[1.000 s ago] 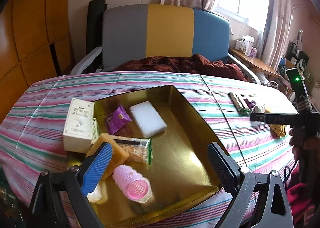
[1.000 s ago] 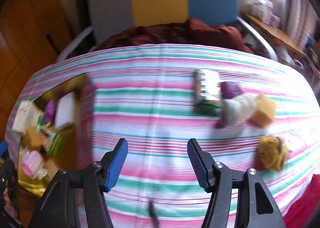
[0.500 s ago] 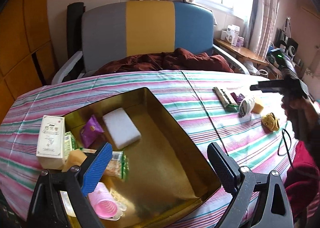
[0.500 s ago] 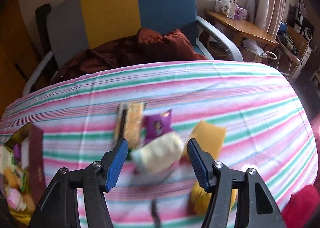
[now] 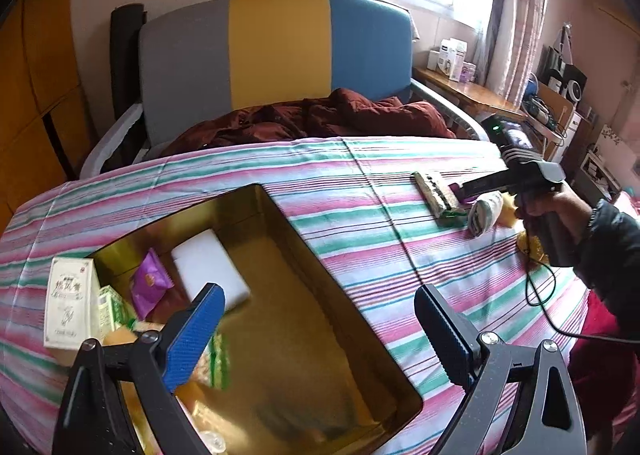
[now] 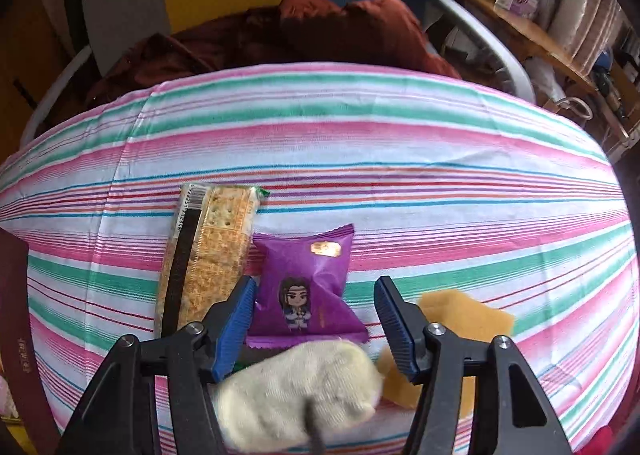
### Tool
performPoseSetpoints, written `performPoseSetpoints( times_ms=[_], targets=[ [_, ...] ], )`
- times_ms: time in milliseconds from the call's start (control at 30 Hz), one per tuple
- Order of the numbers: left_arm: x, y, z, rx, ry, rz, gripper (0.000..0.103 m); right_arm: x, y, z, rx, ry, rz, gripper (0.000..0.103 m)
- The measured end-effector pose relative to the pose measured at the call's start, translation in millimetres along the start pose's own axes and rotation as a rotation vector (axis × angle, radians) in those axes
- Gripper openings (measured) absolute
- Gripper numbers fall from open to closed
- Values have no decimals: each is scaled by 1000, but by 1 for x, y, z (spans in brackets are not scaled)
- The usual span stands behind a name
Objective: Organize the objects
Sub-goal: 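Grasp the purple candy packet with the right gripper, then grasp the cracker pack with the left gripper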
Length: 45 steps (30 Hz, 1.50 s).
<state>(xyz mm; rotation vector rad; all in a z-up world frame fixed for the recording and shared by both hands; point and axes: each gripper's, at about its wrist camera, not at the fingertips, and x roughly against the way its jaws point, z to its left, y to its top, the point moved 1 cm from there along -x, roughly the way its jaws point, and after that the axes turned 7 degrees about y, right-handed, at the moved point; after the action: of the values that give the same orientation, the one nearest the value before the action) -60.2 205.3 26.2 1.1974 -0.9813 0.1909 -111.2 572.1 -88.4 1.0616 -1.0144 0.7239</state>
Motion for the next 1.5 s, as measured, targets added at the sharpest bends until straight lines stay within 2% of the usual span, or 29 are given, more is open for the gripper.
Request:
performPoseSetpoints(
  times_ms=[133, 300, 400, 533, 667, 800, 1000, 1333, 1433, 1500],
  targets=[
    [-6, 9, -13, -27, -21, -4, 96, 3, -9, 6, 33, 41, 9, 43],
    [-19, 23, -33, -57, -60, 10, 96, 16, -44, 28, 170, 90, 96, 43],
    [-32, 36, -49, -78, -81, 32, 96, 22, -62, 31, 182, 111, 105, 43],
    [-52, 54, -74, -100, -99, 65, 96, 33, -70, 21, 132, 93, 33, 43],
    [-78, 66, -101, -169, -69, 72, 96, 56, -62, 5, 72, 93, -67, 43],
    [-112, 72, -123, -206, -60, 121, 96, 77, -58, -8, -3, 68, -152, 43],
    [-159, 87, -147, -213, -53, 180, 96, 80, -50, -19, -49, 73, -177, 43],
    [-207, 102, -190, -310, -47, 172, 96, 86, -47, -23, -51, 54, -203, 43],
    [-220, 102, -201, -343, -33, 172, 88, 87, -47, -24, -48, 52, -204, 44],
    [-232, 101, -206, -357, -16, 189, 72, 86, -47, -23, -42, 48, -203, 44]
  ],
)
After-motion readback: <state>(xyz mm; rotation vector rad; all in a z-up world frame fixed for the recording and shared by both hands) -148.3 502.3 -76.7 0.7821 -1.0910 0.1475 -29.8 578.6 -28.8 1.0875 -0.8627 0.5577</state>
